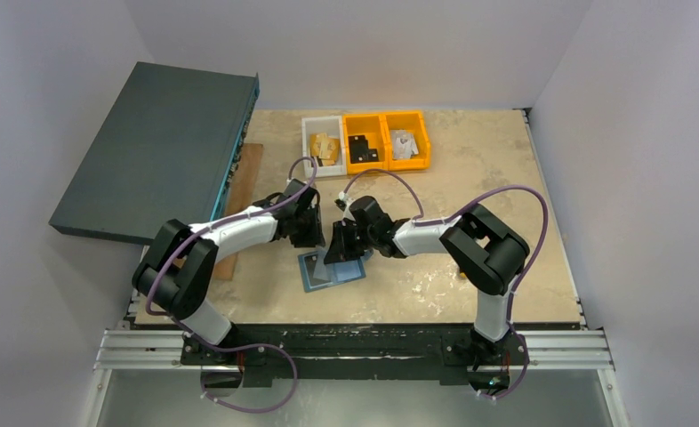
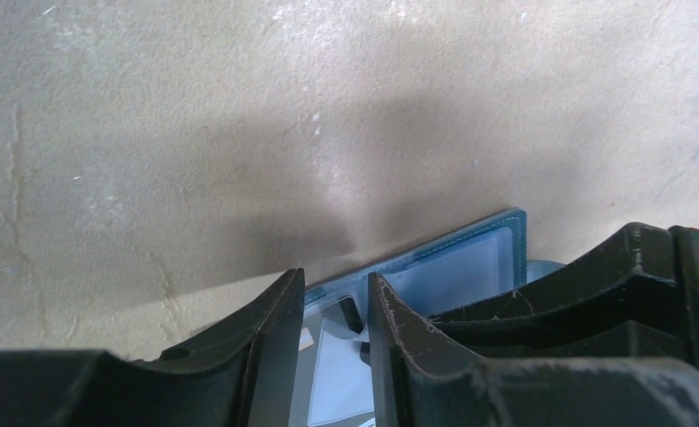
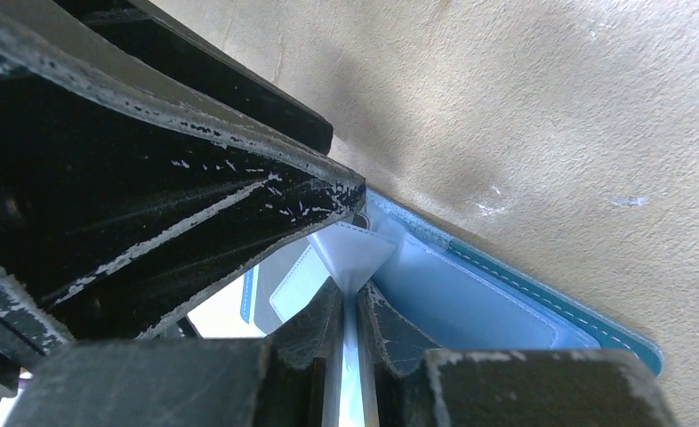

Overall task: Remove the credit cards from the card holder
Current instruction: Remove the credit card from the card holder.

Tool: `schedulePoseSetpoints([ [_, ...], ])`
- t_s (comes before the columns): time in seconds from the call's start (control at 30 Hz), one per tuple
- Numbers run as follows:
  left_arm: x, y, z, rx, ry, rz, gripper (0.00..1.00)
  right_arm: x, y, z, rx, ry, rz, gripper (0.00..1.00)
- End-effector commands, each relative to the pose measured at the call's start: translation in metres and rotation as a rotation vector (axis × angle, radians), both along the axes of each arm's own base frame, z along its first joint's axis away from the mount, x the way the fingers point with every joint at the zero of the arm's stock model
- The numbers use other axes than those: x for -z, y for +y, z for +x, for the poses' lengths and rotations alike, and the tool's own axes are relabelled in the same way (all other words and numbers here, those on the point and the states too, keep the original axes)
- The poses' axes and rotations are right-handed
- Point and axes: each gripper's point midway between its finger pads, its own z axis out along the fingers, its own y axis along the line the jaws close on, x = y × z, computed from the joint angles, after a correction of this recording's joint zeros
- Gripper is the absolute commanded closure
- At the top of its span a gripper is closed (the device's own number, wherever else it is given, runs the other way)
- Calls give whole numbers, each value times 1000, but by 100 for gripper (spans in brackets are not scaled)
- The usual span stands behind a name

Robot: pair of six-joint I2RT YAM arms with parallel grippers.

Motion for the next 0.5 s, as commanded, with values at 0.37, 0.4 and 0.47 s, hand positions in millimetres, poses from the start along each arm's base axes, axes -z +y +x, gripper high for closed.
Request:
schedulePoseSetpoints([
  [0.37, -20, -17, -16, 27, 23, -141, 89, 42, -28, -22, -1, 111, -175, 87],
  [0.4, -22, -16, -18, 28, 25, -138, 91, 40, -26, -21, 1, 108, -168, 84],
  [0.47, -26, -15, -18, 28, 25, -133, 97, 30, -22, -18, 2, 95, -145, 78],
])
